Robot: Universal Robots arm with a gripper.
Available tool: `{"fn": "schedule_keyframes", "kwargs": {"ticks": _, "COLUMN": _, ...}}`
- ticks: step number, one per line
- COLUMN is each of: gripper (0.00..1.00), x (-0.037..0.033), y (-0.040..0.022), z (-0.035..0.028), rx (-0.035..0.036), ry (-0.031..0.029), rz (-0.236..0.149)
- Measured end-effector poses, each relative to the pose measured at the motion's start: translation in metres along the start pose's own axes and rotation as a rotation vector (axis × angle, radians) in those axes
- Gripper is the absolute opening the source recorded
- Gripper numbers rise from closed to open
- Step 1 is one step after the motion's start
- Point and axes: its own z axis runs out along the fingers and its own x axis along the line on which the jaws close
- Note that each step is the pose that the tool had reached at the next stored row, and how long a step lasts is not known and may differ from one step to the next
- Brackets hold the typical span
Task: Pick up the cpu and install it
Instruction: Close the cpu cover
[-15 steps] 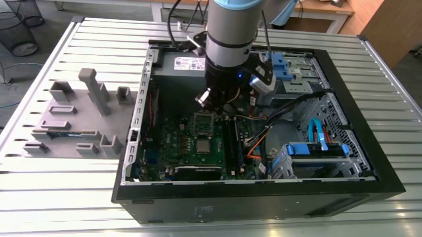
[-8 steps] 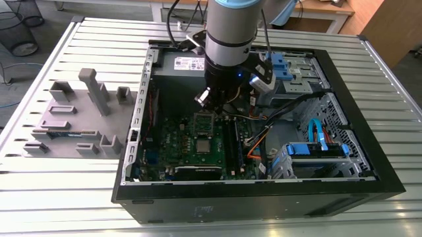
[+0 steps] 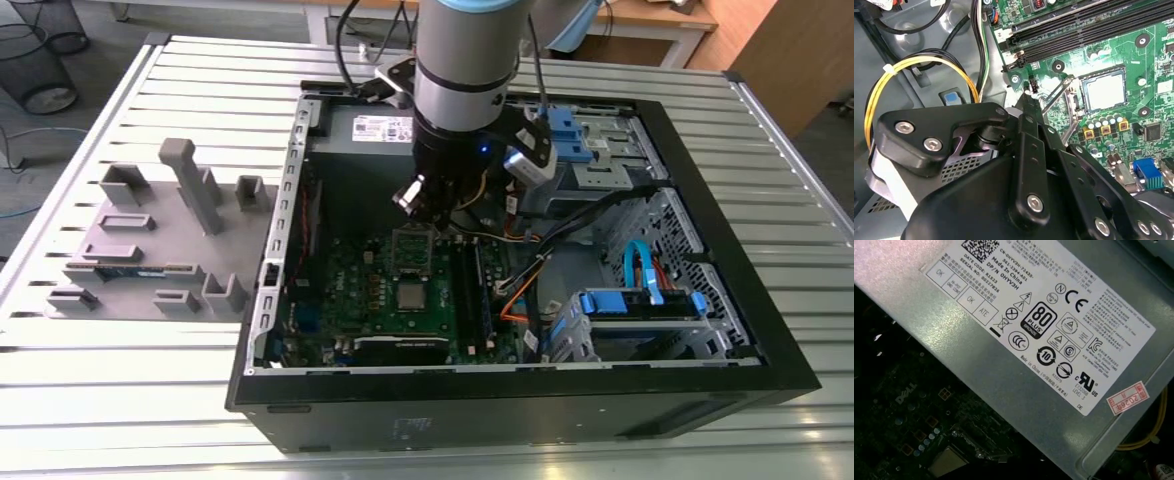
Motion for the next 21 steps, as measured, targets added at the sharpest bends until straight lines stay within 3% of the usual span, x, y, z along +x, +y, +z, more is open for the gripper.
{"fn": "schedule_keyframes", "kwargs": {"ticks": 21, "gripper": 0.11, "x": 0.0014, "y": -0.0016, "z": -0.0051, "rx": 0.0, "ry": 0.0004, "rz": -0.003}}
